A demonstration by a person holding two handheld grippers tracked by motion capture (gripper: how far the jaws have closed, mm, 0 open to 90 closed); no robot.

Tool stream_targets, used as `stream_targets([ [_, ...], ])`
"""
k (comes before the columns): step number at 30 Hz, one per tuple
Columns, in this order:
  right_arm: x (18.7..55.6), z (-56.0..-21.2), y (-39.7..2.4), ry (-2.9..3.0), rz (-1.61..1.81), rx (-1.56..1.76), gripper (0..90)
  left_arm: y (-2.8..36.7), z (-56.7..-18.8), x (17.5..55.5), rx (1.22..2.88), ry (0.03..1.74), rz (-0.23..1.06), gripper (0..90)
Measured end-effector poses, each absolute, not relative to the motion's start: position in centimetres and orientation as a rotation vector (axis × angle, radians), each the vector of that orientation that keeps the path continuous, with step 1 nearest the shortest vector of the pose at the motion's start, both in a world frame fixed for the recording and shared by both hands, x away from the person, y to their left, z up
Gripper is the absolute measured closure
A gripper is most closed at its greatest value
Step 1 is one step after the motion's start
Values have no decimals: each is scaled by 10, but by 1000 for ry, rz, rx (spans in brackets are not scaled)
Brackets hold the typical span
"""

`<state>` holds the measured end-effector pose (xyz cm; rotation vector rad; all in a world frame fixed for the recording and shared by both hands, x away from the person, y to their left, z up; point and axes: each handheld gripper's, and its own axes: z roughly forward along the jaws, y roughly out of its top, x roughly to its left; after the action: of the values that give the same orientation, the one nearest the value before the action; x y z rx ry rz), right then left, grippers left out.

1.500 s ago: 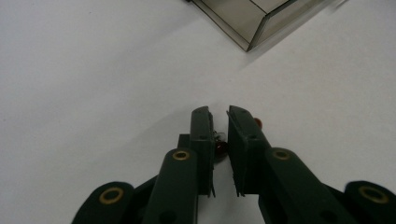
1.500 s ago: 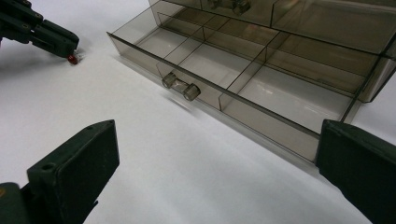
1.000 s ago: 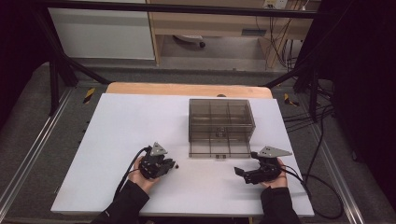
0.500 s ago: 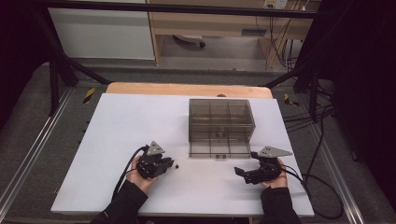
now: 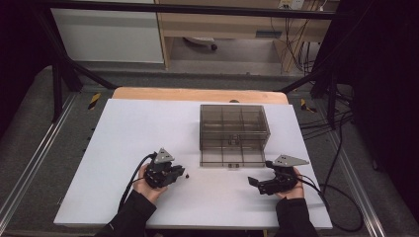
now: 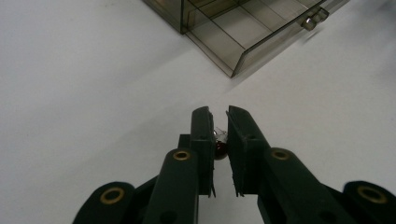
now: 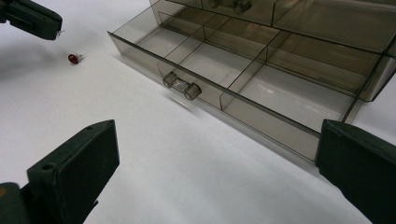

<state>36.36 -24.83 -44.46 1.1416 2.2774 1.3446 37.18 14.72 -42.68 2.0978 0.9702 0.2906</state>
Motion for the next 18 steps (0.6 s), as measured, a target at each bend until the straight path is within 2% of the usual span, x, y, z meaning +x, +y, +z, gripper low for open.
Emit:
stream_targets([
  [18, 363, -444, -248, 2277, 1346, 1145, 6, 138, -421, 374, 2111, 944, 286, 800],
])
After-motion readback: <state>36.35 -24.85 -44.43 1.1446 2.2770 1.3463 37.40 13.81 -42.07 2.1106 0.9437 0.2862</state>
